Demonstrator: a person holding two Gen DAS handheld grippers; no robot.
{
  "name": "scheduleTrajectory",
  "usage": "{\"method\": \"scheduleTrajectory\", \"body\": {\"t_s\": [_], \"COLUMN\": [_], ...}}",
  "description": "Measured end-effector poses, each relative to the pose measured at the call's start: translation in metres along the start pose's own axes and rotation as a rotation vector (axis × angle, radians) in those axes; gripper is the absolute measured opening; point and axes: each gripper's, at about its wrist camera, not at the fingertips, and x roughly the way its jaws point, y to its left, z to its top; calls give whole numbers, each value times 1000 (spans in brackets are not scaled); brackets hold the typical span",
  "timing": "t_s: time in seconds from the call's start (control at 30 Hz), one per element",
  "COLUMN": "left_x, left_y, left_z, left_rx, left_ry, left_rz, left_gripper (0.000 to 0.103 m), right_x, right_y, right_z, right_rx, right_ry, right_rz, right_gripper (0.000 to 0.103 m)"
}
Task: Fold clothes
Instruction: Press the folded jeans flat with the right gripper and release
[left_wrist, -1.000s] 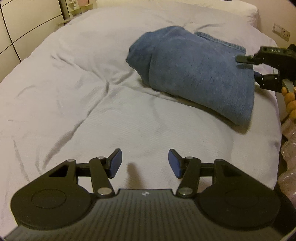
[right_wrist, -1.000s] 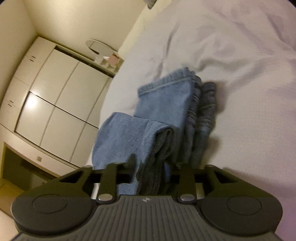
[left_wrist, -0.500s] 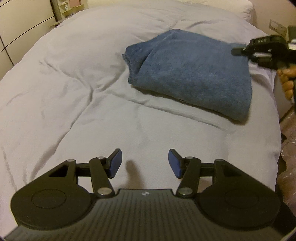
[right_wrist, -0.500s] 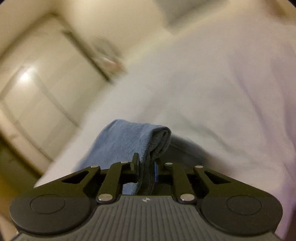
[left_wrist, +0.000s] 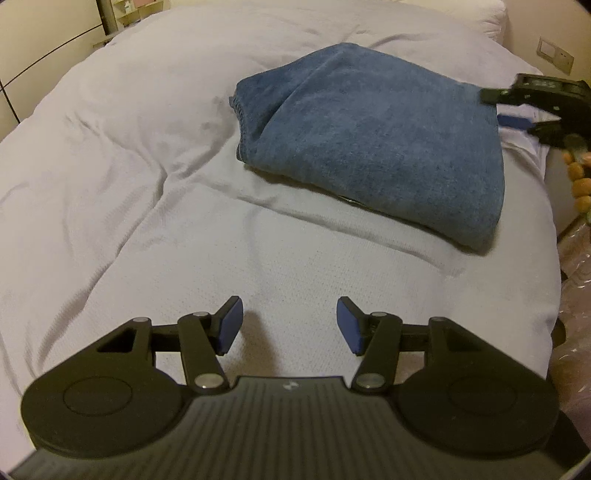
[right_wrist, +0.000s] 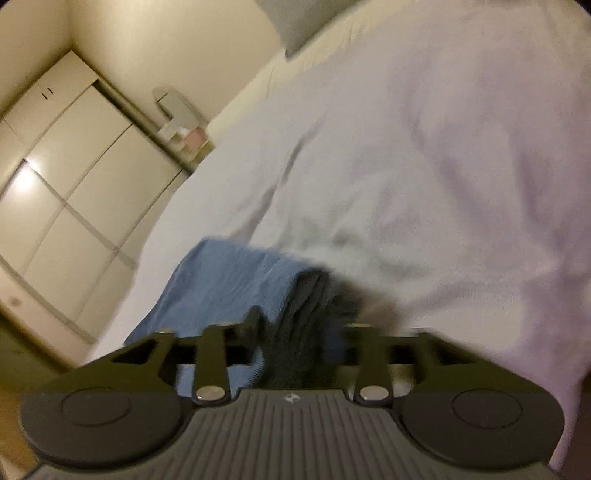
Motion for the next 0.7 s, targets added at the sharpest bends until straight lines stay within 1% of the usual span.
{"method": "scheduleTrajectory", "body": {"t_s": [0.03,0.07,0.1,0.13,0.17,0.2,0.23,0.33,0.4,0.43,0.5,0.6,0.7], "left_x": [0,0,0,0,0,0,-1,-8,-11,-11,-11,-13,-21], "left_y": [-1,-1,-2,-4,-6,-8,-10,-12,-9,-7,-3,-1,-2], "left_z": [0,0,1,2,3,5,5,2,-1,-3,-5,-10,-14], "left_rx": [-1,-2,-3,-4,-6,-9,-8,-19,-34,-43,-64,-90,-102], "left_ry": [-1,-3,-5,-7,-7,-7,-7,-11,-11,-4,12,27,33], "left_rz": [-2,-5,-8,-10,-13,-17,-19,-23,-25,-18,-4,6,22], "left_gripper": [52,52,52,52,52,52,52,52,52,52,52,52,52], "right_x": [-8,-14,-17,-18,-11,-3,4,33,23,18,0,-35,-45], "right_y": [6,14,17,20,25,31,35,25,25,25,31,46,71], "right_z": [0,-2,0,1,0,-2,-3,5,9,9,0,-33,-61], "right_rx": [-66,-118,-150,-183,-220,-258,-291,-305,-257,-237,-234,-257,-360], "right_ry": [-37,-66,-87,-103,-81,-59,-37,30,17,9,-24,-13,8], "right_rz": [-34,-50,-47,-46,-58,-69,-83,-160,-142,-135,-143,-65,-21], "right_gripper": [56,55,53,38,26,23,23,23,25,27,28,28,28]}}
